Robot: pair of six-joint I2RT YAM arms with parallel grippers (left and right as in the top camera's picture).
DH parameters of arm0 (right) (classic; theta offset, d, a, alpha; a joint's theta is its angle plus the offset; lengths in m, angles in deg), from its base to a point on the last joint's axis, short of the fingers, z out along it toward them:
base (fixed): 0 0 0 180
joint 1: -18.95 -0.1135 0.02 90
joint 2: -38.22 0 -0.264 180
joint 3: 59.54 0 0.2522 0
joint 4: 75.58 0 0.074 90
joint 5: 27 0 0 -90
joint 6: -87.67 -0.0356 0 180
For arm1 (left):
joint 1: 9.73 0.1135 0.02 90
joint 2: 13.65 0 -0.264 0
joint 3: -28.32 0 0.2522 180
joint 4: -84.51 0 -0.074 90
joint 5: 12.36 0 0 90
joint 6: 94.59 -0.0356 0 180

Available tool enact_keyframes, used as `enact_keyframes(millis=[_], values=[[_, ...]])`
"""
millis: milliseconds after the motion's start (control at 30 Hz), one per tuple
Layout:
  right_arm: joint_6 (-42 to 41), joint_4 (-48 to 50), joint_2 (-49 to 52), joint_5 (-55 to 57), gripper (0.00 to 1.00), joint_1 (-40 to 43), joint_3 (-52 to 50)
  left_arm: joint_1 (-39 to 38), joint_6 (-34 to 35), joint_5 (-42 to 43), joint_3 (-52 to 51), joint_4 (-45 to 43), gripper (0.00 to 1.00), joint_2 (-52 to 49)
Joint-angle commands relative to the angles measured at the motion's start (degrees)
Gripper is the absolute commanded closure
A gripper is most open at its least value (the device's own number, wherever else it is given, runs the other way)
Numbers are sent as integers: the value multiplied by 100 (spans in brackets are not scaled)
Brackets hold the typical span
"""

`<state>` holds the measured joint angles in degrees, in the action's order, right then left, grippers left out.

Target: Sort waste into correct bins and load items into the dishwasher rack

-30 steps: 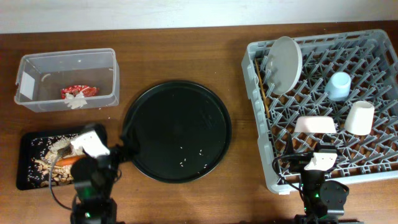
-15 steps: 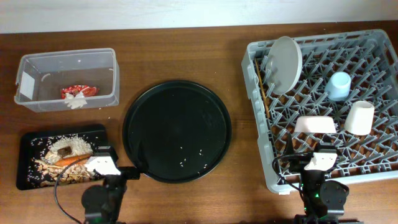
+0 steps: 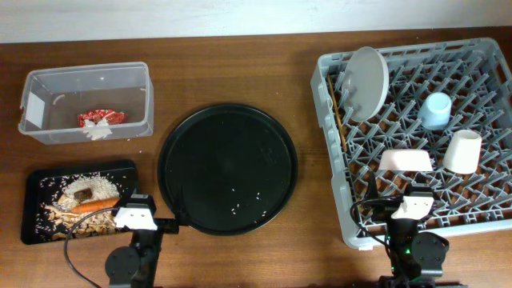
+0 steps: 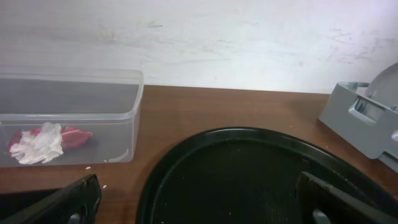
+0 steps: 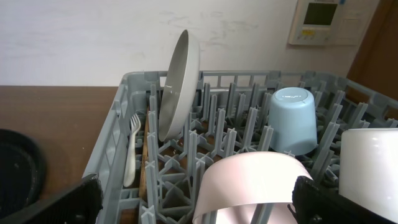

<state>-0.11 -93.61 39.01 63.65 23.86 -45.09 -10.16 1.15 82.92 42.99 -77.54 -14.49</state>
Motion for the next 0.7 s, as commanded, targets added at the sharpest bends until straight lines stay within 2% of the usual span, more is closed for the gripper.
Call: enact_keyframes(millis=[0,200,667], values=[[35,-31,-59,68,1,37,-37,-28,-153,-81,-39,22,1,57],[35,-31,-59,68,1,37,-37,-26,-1054,-291,-39,52,1,57],[35,-31,-59,68,1,37,-37,-28,-1054,-319,-39,46,1,-81]])
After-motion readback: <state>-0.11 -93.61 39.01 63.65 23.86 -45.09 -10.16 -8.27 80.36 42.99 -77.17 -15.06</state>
